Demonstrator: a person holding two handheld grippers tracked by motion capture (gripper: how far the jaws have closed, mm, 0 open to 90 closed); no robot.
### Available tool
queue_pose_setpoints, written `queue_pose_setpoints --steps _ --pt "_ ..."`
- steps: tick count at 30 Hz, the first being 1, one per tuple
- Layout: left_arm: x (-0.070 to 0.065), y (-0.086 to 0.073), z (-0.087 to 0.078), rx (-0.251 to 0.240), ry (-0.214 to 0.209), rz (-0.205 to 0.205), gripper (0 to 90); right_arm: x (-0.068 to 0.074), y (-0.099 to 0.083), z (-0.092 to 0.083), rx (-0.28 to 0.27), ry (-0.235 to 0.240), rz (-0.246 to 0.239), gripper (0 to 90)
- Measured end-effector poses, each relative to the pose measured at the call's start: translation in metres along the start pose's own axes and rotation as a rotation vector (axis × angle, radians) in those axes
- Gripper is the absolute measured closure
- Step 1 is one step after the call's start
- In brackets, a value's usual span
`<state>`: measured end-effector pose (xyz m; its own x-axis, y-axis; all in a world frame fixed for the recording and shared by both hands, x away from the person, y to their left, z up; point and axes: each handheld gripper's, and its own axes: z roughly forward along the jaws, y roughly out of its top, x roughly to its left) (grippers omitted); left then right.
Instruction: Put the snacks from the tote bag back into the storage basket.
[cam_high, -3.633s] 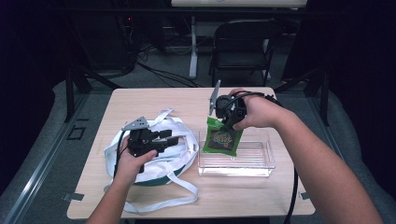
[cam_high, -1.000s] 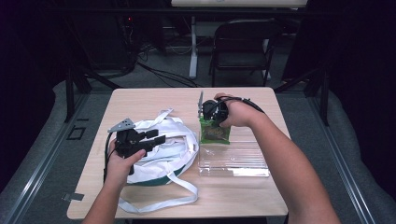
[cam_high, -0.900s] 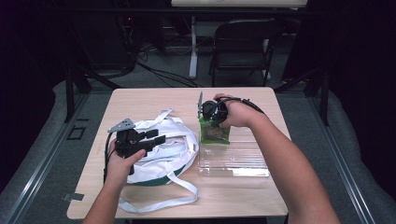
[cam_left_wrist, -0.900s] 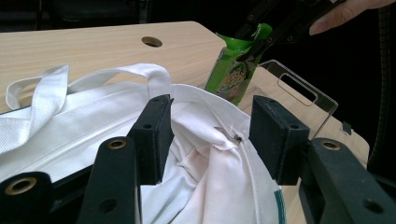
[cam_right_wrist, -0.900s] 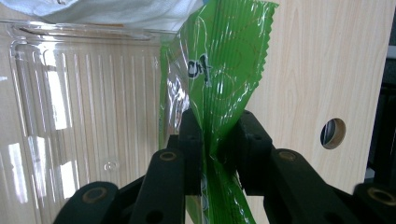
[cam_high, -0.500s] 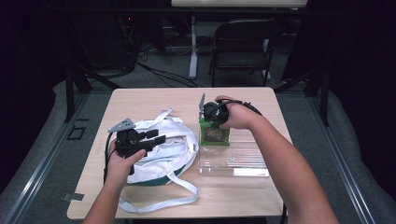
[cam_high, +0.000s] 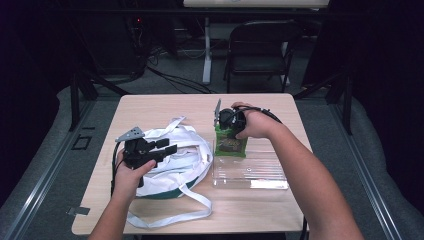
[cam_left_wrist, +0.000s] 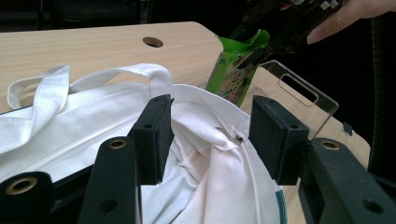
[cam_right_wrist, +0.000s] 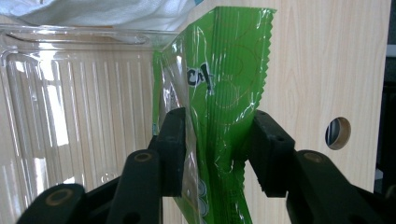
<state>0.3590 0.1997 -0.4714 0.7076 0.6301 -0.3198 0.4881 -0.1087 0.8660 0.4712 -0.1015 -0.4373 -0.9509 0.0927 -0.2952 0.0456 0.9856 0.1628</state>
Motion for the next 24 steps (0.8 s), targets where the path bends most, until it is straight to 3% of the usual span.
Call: queue_pose_setpoints --steps 9,24 --pt "0.0 0.0 0.0 -0.001 0.0 0.0 49.1 0.0 -0.001 -0.003 -0.01 -0.011 0.02 50.0" --pt "0.0 0.001 0.003 0.0 -0.003 -0.001 49.1 0.001 -0.004 -0.011 -0.027 -0.011 0.043 47.1"
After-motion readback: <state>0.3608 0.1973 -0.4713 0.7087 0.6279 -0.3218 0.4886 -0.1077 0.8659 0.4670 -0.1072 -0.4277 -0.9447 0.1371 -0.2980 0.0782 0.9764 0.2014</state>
